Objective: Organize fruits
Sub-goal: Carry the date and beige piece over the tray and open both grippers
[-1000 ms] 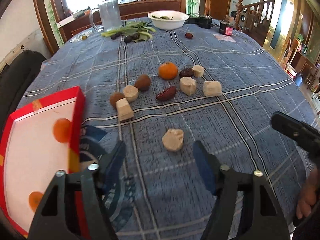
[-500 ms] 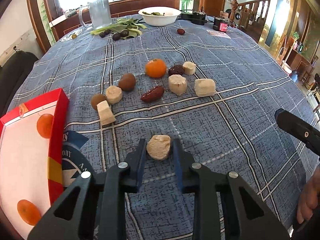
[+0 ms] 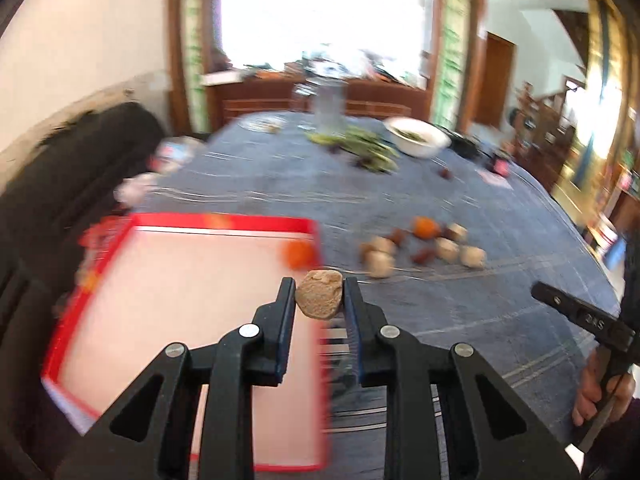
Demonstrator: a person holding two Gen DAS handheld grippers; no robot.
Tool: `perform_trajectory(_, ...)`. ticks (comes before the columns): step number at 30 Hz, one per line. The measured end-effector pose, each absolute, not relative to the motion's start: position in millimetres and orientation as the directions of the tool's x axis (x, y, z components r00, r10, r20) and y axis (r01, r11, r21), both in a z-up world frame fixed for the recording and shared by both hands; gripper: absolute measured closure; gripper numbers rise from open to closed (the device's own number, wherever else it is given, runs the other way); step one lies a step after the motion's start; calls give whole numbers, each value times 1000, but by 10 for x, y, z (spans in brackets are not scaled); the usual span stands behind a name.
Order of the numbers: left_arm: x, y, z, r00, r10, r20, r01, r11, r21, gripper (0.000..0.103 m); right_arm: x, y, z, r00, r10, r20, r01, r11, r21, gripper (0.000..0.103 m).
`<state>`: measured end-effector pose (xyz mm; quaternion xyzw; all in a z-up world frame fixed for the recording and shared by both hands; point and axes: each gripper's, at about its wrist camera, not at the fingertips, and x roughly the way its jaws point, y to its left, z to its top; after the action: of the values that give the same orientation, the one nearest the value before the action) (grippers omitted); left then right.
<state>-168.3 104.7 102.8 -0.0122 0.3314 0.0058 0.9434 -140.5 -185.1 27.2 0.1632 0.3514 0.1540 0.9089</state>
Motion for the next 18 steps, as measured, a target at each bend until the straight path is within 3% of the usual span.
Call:
perform_trajectory(8, -1825, 1690, 1016, 787, 149, -599, -180, 984, 9, 77, -1366, -490, 613, 623, 544, -562, -429, 838, 336, 74)
perform_trajectory(18, -1807, 2232, 529, 672, 232, -704, -296, 955, 32, 77, -1296, 798, 424, 508, 586, -631, -572, 778, 261, 74)
